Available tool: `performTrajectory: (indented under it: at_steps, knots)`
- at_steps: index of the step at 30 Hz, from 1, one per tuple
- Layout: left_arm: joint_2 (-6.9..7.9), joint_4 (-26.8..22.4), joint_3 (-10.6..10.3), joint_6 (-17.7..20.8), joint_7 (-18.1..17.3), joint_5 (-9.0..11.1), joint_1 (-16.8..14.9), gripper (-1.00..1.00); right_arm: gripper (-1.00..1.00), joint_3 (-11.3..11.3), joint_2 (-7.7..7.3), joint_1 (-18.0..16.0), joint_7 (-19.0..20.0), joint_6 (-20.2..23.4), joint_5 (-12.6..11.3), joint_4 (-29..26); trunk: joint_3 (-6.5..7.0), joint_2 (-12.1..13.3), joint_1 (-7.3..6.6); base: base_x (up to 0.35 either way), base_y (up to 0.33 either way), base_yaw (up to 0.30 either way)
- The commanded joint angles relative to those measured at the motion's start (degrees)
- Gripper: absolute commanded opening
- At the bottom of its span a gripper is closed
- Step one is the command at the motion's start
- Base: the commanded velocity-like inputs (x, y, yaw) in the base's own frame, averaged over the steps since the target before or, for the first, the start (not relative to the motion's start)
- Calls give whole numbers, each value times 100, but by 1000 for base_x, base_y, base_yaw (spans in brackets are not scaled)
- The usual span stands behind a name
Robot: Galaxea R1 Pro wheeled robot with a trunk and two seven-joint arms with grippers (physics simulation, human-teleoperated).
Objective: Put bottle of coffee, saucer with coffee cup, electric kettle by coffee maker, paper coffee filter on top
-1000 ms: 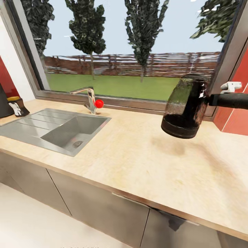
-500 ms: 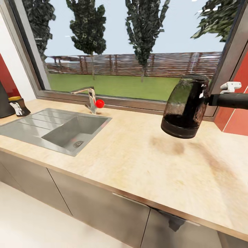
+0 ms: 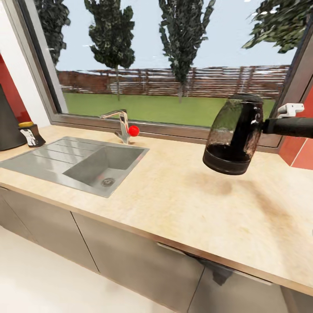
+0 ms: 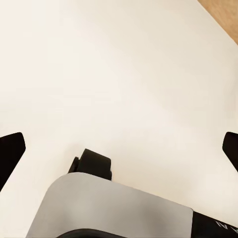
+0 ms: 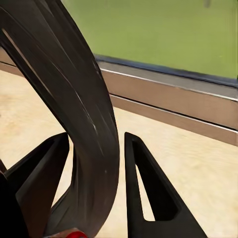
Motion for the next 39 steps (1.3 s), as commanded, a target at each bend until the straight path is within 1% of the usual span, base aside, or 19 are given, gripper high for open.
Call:
performTrajectory:
  at_steps: [1, 4, 8, 23, 39]
  knots:
    - [1, 0, -35, -8, -29, 61, -2, 100, -100, -9, 2, -6, 54, 33, 18, -3, -5, -3, -1, 0, 12, 0]
    - [1, 0, -35, -8, -29, 61, -2, 100, -100, -9, 2, -6, 54, 33, 17, -3, -5, -3, -1, 0, 7, 227]
    - [1, 0, -38, -8, -29, 61, -2, 100, -100, -9, 32, -6, 54, 31, 17, -3, -5, -3, -1, 0, 226, 266]
    - [0, 0, -38, -8, -29, 61, -2, 100, -100, -9, 37, -6, 54, 26, 17, -4, -5, -3, -1, -4, 302, 270]
    - [1, 0, -34, -8, -29, 61, -2, 100, -100, -9, 37, -6, 54, 31, 17, -37, -5, -3, -1, -96, 307, 264]
